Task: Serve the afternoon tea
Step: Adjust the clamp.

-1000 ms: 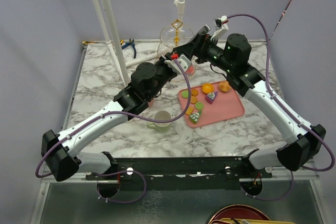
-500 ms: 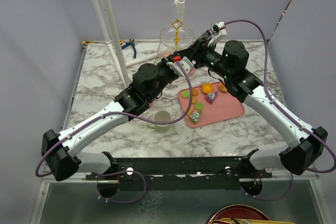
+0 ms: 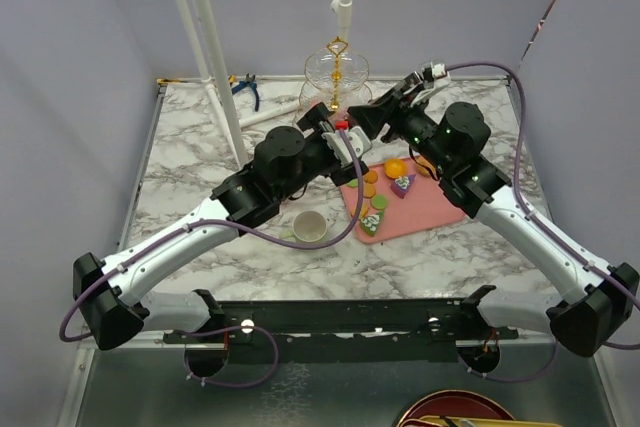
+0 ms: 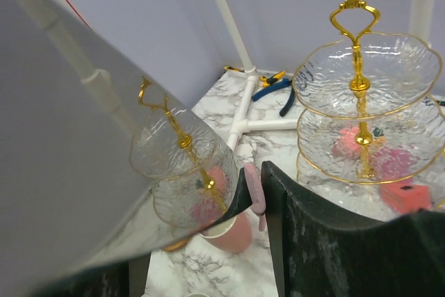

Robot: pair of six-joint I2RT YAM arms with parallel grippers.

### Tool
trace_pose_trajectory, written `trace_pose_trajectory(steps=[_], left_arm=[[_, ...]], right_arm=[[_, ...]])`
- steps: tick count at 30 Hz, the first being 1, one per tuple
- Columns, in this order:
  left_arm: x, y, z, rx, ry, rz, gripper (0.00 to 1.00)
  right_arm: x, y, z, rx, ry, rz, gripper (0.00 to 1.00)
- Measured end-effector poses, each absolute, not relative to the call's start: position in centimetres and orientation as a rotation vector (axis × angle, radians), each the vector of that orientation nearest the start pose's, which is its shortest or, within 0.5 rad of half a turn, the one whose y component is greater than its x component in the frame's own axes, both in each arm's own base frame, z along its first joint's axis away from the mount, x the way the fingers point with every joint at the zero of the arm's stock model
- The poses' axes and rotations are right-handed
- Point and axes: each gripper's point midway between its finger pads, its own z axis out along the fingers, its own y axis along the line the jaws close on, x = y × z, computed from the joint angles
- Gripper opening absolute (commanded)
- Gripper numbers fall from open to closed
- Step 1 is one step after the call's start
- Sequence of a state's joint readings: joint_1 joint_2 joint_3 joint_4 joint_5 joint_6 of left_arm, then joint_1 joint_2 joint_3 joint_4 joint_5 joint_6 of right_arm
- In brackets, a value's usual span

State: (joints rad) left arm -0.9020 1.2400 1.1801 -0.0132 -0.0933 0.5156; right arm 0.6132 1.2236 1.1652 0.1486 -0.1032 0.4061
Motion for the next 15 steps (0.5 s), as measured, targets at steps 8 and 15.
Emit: trace_pose_trajectory(steps=[8, 15], left_arm=[[27.5, -29.5, 35.7, 0.953, 1.382, -0.302, 0.99], [27.5, -27.9, 34.7, 0.869, 1.499, -0.329, 0.99]], right_arm=[[31.6, 24.6, 36.9, -0.274, 1.492, 0.761, 0.64], [31.8, 22.0, 31.2, -0.234, 1.575, 0.616, 0.65]])
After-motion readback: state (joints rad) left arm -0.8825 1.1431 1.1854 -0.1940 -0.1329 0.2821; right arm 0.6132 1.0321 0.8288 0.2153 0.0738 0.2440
